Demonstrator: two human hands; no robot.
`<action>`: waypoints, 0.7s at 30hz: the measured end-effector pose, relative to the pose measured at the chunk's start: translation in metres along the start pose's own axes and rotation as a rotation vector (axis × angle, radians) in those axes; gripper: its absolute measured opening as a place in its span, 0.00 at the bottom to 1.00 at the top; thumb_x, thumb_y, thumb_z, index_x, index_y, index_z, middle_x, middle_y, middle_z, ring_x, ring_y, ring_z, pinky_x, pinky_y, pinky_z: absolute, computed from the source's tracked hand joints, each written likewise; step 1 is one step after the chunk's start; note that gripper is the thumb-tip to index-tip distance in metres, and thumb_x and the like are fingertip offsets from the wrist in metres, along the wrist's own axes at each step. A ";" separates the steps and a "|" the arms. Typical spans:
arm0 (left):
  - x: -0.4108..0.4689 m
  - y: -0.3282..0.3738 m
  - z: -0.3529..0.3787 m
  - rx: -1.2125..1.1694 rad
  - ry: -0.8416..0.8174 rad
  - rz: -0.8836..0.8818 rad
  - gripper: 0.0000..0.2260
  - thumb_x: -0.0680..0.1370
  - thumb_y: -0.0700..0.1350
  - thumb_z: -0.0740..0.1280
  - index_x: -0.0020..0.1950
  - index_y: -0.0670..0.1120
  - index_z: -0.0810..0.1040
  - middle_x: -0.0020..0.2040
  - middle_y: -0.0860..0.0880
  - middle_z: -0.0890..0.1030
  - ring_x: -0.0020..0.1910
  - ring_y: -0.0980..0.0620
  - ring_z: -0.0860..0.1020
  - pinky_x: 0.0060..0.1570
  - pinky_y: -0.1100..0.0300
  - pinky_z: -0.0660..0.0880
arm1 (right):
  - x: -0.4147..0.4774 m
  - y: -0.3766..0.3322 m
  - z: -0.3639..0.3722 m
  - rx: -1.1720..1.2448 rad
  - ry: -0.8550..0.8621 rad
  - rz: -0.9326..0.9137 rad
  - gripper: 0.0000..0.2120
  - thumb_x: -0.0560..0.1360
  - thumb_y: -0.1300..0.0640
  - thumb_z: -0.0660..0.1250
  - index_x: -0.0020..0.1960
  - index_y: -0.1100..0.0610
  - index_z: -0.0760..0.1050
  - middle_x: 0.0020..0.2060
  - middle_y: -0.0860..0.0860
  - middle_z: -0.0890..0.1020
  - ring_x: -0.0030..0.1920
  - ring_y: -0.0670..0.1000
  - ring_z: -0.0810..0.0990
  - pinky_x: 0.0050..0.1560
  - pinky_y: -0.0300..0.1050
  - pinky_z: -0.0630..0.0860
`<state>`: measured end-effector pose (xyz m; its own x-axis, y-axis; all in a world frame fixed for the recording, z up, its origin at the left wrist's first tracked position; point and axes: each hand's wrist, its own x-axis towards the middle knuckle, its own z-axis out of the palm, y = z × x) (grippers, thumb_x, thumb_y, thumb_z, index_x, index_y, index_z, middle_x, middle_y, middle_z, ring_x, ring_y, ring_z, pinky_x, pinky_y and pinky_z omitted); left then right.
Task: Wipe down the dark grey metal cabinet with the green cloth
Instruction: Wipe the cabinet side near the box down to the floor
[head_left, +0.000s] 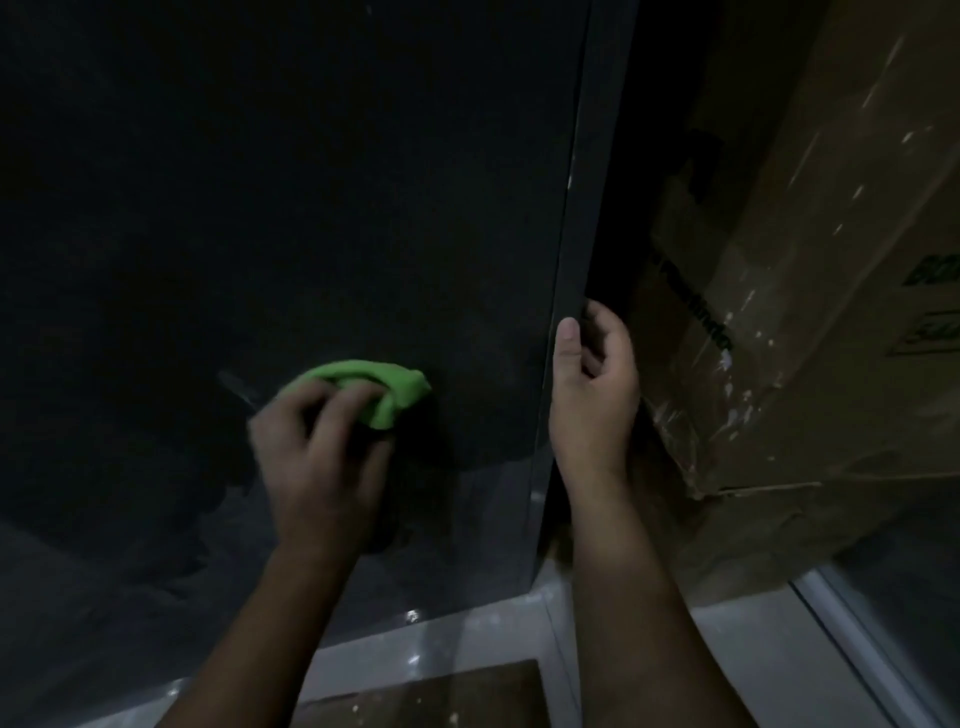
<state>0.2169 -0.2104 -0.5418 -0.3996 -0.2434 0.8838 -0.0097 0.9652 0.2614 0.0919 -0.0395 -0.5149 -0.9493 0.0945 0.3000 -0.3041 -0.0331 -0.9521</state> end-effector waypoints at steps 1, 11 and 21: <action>0.005 -0.005 -0.009 -0.009 0.101 -0.084 0.16 0.70 0.42 0.69 0.57 0.43 0.78 0.55 0.47 0.73 0.54 0.40 0.70 0.61 0.61 0.64 | -0.003 -0.001 0.006 -0.006 0.051 -0.066 0.16 0.83 0.50 0.64 0.70 0.47 0.71 0.67 0.50 0.76 0.62 0.42 0.77 0.59 0.40 0.79; -0.004 -0.022 -0.019 -0.266 0.653 -0.717 0.17 0.75 0.42 0.72 0.62 0.47 0.72 0.54 0.48 0.74 0.53 0.56 0.75 0.55 0.58 0.75 | -0.043 0.003 0.051 -0.350 0.135 -0.421 0.38 0.78 0.48 0.69 0.80 0.63 0.58 0.76 0.66 0.55 0.76 0.58 0.59 0.74 0.53 0.66; -0.106 -0.061 -0.010 0.103 -0.462 -0.028 0.30 0.63 0.39 0.80 0.61 0.50 0.74 0.56 0.46 0.71 0.52 0.48 0.70 0.47 0.50 0.73 | -0.058 0.000 0.063 -0.537 0.045 -0.374 0.46 0.76 0.42 0.66 0.82 0.63 0.48 0.78 0.70 0.43 0.80 0.67 0.45 0.77 0.66 0.53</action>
<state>0.2692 -0.2443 -0.6477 -0.7636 -0.2233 0.6058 -0.1072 0.9691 0.2221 0.1420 -0.1074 -0.5280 -0.7796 0.0451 0.6247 -0.5197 0.5102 -0.6853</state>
